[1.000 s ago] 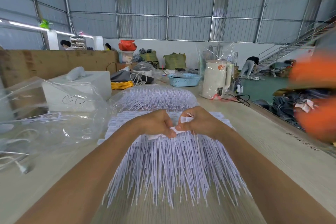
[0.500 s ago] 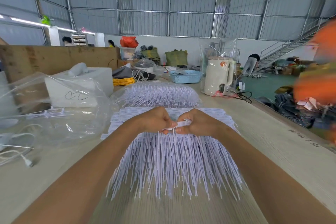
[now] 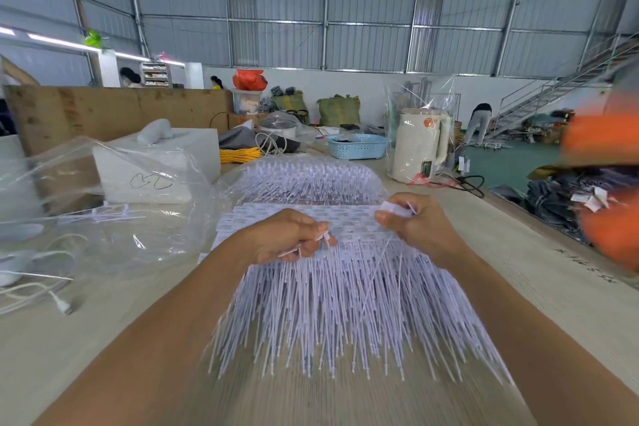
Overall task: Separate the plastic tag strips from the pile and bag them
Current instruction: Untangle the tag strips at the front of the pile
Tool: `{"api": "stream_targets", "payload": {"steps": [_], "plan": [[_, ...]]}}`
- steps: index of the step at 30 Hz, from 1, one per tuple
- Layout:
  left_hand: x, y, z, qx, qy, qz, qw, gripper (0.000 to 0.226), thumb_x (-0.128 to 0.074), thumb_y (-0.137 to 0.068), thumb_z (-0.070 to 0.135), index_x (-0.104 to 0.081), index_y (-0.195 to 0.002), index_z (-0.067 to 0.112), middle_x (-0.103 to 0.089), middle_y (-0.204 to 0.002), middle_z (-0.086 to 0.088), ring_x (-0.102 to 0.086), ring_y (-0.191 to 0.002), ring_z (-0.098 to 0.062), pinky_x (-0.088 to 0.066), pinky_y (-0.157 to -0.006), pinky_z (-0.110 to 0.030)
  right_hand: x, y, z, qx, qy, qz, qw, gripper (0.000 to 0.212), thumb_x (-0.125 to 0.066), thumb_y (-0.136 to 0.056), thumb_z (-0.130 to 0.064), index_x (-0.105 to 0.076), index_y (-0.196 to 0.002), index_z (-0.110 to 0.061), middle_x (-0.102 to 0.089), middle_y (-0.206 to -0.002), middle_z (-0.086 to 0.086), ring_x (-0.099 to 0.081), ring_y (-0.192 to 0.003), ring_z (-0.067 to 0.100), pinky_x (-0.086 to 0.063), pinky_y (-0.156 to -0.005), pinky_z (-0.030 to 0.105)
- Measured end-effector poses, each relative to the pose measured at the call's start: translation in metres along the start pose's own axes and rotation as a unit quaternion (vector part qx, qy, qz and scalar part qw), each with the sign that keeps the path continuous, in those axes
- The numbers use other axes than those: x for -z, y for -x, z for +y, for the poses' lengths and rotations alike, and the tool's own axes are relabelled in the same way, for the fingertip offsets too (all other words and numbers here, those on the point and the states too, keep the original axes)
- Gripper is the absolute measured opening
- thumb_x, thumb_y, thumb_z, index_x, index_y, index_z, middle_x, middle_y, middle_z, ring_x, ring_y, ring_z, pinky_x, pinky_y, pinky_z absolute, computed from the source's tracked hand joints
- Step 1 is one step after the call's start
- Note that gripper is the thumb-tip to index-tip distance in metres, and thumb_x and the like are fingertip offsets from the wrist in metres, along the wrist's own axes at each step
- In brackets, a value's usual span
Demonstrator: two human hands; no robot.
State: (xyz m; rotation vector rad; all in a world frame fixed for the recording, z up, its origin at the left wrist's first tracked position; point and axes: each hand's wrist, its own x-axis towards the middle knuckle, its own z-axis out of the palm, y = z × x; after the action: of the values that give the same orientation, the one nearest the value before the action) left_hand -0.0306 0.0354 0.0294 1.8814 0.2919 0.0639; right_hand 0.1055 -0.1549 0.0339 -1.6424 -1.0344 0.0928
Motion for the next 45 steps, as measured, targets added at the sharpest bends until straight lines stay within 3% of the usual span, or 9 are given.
{"api": "stream_targets", "payload": {"steps": [5,12,17,20,24,30,36,40,45], "plan": [[-0.011,-0.004,0.012,-0.026,-0.126,0.015,0.992,0.026,-0.054,-0.086,-0.01,-0.068,-0.108,-0.002,-0.066,-0.084,0.0,-0.055,-0.07,-0.008,-0.042,-0.065,-0.022,-0.004,-0.007,-0.011,-0.059,-0.025,-0.026,0.998,0.023,-0.081,-0.068,-0.003,-0.059,-0.075,0.002,-0.049,-0.051,-0.003,-0.038,-0.037,0.001,-0.03,-0.037,0.013],[-0.019,-0.008,0.022,-0.067,-0.185,0.025,0.98,0.017,-0.063,-0.082,-0.005,-0.072,-0.093,0.004,-0.062,-0.082,-0.008,-0.051,-0.08,-0.016,-0.04,-0.077,-0.029,-0.027,-0.016,-0.019,-0.052,0.03,-0.171,0.983,0.041,-0.084,-0.064,-0.005,-0.058,-0.04,-0.025,-0.048,-0.047,-0.012,-0.039,-0.044,0.005,-0.03,-0.044,0.019],[-0.016,-0.007,0.022,-0.076,-0.134,0.054,0.987,0.028,-0.07,-0.075,-0.009,-0.061,-0.092,0.011,-0.061,-0.094,-0.007,-0.057,-0.091,-0.018,-0.047,-0.079,-0.028,-0.027,-0.018,-0.016,-0.048,0.085,-0.175,0.98,0.02,-0.084,-0.065,-0.007,-0.064,-0.066,-0.008,-0.051,-0.057,0.002,-0.042,-0.043,0.005,-0.032,-0.044,0.019],[-0.011,-0.007,0.02,-0.084,-0.113,0.079,0.987,0.026,-0.069,-0.076,-0.01,-0.063,-0.099,-0.001,-0.062,-0.093,-0.01,-0.061,-0.088,-0.02,-0.052,-0.084,-0.034,-0.024,-0.018,-0.009,-0.045,0.058,-0.128,0.989,0.023,-0.082,-0.068,-0.008,-0.06,-0.066,-0.01,-0.05,-0.054,-0.002,-0.04,-0.038,0.0,-0.03,-0.039,0.013],[-0.013,-0.008,0.015,-0.078,-0.058,0.087,0.991,0.013,-0.06,-0.085,-0.009,-0.06,-0.098,-0.011,-0.062,-0.071,-0.015,-0.063,-0.053,-0.009,-0.055,-0.057,-0.019,-0.026,-0.019,-0.006,-0.071,0.09,-0.136,0.984,0.023,-0.079,-0.074,-0.011,-0.057,-0.068,-0.011,-0.05,-0.054,-0.001,-0.043,-0.042,0.005,-0.03,-0.038,0.013],[-0.02,-0.01,0.011,-0.094,-0.004,0.121,0.988,0.008,-0.063,-0.086,0.002,-0.064,-0.078,0.003,-0.062,-0.048,0.003,-0.055,-0.041,-0.003,-0.042,-0.043,-0.012,-0.034,-0.02,-0.011,-0.042,0.092,-0.126,0.987,0.017,-0.078,-0.074,-0.008,-0.062,-0.069,-0.005,-0.051,-0.056,-0.001,-0.043,-0.043,0.001,-0.035,-0.047,0.016],[-0.012,-0.012,0.005,0.045,0.115,0.158,0.98,0.018,-0.057,-0.089,-0.004,-0.063,-0.072,-0.001,-0.052,-0.043,-0.002,-0.036,-0.032,-0.006,-0.027,-0.034,-0.014,-0.044,-0.001,-0.025,0.21,0.302,-0.005,0.93,0.018,-0.072,-0.079,-0.015,-0.057,-0.068,-0.017,-0.047,-0.062,-0.011,-0.045,-0.059,0.013,-0.042,-0.055,0.03],[-0.007,-0.007,0.005,-0.033,0.074,0.172,0.982,0.009,-0.063,-0.088,0.007,-0.068,-0.081,0.008,-0.061,-0.063,-0.005,-0.047,-0.049,-0.008,-0.041,-0.049,-0.017,-0.018,-0.005,-0.042,0.037,0.078,-0.08,0.993,0.016,-0.071,-0.082,-0.019,-0.061,-0.073,-0.01,-0.053,-0.057,-0.007,-0.044,-0.05,0.006,-0.037,-0.046,0.017],[-0.026,-0.003,0.029,-0.146,0.103,0.141,0.974,0.011,-0.06,-0.087,-0.001,-0.066,-0.087,0.008,-0.062,-0.057,0.005,-0.054,-0.048,-0.002,-0.046,-0.052,-0.014,-0.024,-0.01,-0.042,-0.044,-0.029,-0.071,0.996,0.03,-0.072,-0.081,-0.023,-0.048,-0.064,-0.019,-0.043,-0.05,-0.013,-0.038,-0.045,0.003,-0.032,-0.043,0.015]]}}
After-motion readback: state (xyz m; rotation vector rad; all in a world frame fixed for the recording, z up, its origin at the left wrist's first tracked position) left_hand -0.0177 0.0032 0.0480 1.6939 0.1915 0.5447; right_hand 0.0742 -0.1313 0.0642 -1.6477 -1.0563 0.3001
